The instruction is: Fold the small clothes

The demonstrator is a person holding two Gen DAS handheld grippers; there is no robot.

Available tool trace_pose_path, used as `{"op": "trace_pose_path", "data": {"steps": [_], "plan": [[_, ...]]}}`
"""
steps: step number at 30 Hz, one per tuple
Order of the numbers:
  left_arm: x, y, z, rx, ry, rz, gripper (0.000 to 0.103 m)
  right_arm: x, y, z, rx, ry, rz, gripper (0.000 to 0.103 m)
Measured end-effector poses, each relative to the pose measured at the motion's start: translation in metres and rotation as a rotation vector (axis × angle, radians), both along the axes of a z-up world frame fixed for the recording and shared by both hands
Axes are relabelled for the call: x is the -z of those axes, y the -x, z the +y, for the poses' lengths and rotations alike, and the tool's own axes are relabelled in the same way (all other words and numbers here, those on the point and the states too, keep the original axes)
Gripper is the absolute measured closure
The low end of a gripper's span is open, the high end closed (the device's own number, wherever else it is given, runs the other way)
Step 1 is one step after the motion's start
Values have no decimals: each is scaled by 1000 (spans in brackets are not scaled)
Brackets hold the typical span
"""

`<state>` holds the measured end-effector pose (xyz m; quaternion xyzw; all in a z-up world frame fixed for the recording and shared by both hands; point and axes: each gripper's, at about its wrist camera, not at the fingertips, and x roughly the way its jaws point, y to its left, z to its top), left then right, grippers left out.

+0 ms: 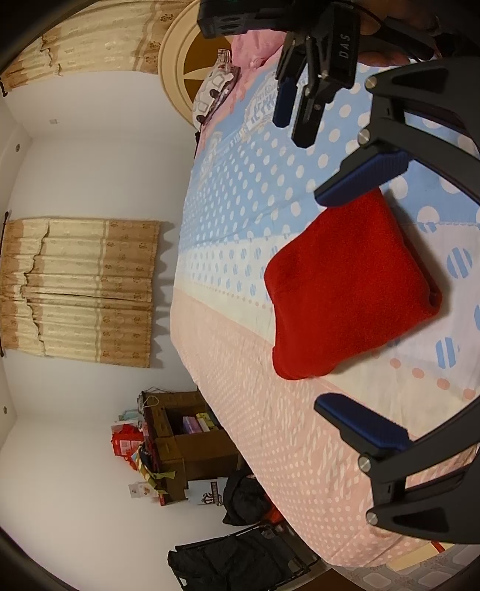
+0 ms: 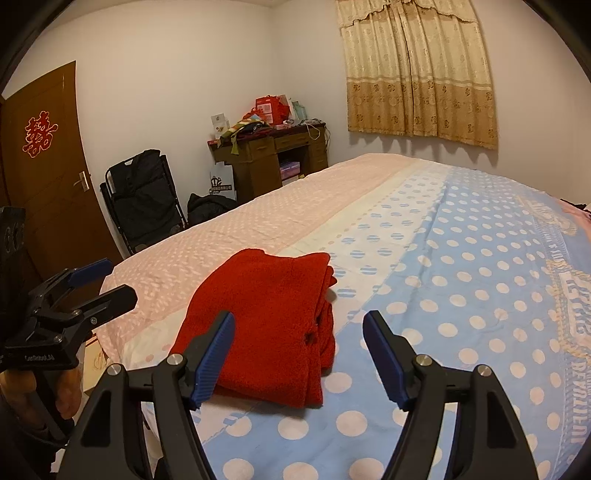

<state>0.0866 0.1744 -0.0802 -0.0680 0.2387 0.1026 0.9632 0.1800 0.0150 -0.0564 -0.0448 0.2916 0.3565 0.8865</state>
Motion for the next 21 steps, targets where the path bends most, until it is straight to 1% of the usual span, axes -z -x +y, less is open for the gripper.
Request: {"op": "trace_pose_path", "data": {"steps": [21], "plan": [[1, 0, -4, 6, 2, -4, 0, 2, 5, 4, -10, 0, 0, 30]]}}
